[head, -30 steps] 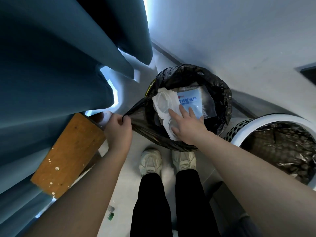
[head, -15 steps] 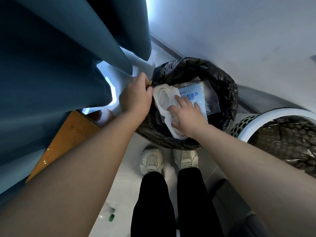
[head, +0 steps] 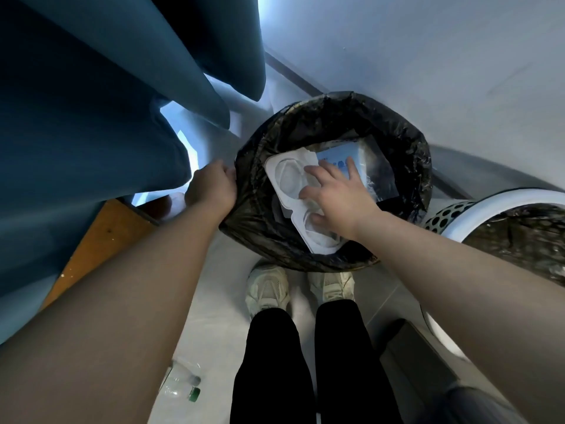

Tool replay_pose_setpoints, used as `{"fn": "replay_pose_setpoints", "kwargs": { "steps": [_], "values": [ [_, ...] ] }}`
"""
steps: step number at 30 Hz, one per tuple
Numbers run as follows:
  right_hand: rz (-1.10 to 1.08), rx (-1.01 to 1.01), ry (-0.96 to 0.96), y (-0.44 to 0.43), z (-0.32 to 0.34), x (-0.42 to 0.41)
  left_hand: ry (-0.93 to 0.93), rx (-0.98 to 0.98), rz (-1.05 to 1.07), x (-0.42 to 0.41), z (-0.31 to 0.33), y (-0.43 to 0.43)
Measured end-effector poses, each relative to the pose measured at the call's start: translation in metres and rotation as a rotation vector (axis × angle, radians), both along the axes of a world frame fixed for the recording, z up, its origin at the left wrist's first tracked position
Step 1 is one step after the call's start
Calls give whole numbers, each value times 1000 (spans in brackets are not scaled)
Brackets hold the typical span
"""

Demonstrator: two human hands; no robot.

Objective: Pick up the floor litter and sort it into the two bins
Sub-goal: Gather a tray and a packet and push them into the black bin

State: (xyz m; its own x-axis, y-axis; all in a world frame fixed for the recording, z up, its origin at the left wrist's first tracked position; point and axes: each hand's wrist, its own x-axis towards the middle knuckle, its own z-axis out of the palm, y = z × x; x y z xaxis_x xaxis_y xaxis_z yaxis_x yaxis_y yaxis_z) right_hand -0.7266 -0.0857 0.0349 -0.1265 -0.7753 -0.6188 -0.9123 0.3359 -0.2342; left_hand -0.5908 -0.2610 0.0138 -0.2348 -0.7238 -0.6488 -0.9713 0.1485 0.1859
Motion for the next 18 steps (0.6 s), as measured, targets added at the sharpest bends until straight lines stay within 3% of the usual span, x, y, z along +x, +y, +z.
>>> {"fn": "replay_pose_setpoints", "kwargs": {
  "steps": [3,5,8,11,18],
  "values": [
    [-57,40,-8,3,5,-1,27,28,228,5,26,12],
    [-86,71,-11,4,13,-1,156,95,450,18,47,32],
    [-110,113,-6,7,24,2,429,491,769,44,74,70],
    [-130,128,-4,9,29,5,389,721,712,56,78,92],
    [-192,85,-28,16,7,14,147,592,467,59,20,96]
  ]
}}
